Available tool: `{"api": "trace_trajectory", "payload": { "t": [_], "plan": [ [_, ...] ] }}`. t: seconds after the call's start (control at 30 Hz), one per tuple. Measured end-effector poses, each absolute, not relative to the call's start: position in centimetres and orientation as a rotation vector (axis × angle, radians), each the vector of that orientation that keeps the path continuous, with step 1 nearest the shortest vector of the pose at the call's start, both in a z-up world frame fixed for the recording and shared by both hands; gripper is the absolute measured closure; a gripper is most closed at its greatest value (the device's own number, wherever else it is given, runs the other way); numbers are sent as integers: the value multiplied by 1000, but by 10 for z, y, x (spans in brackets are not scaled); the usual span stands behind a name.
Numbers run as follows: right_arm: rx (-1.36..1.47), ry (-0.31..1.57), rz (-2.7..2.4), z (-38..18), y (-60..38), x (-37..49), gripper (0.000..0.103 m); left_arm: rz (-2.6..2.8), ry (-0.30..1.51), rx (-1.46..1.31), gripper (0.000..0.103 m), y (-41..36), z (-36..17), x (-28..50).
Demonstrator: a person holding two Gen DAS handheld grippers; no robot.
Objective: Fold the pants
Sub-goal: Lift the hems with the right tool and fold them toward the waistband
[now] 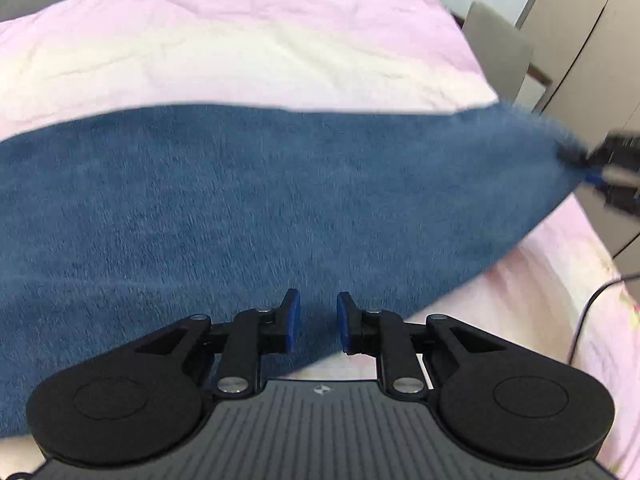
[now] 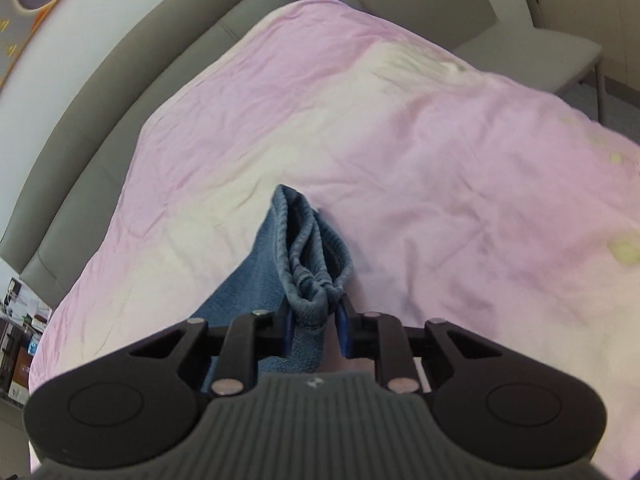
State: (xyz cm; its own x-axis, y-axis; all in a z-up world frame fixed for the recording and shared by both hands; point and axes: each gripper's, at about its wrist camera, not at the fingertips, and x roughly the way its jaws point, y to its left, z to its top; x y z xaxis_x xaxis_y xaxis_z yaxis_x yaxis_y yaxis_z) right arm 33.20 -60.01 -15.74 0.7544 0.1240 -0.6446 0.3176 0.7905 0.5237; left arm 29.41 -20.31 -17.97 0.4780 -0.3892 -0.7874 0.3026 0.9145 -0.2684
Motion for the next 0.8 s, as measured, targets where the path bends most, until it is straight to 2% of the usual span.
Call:
{"api": "trace_trajectory", "payload": {
  "t": [0.2,0.43,0.63,0.8],
  "plan": [
    [569,670,-3,-89,-547,338,87,-416,1003,-88,82,-208,-195,293],
    [449,641,177,-25,-449,348,87,-444,930,-179,84,-165,-146,269],
    [390,688,277,-21,-358,362,87,-374,869,-192,84,-81,-92,250],
    [337,767,355,-46,-282,367,87,-291,825,-268,84,-1,-76,241]
  ]
}}
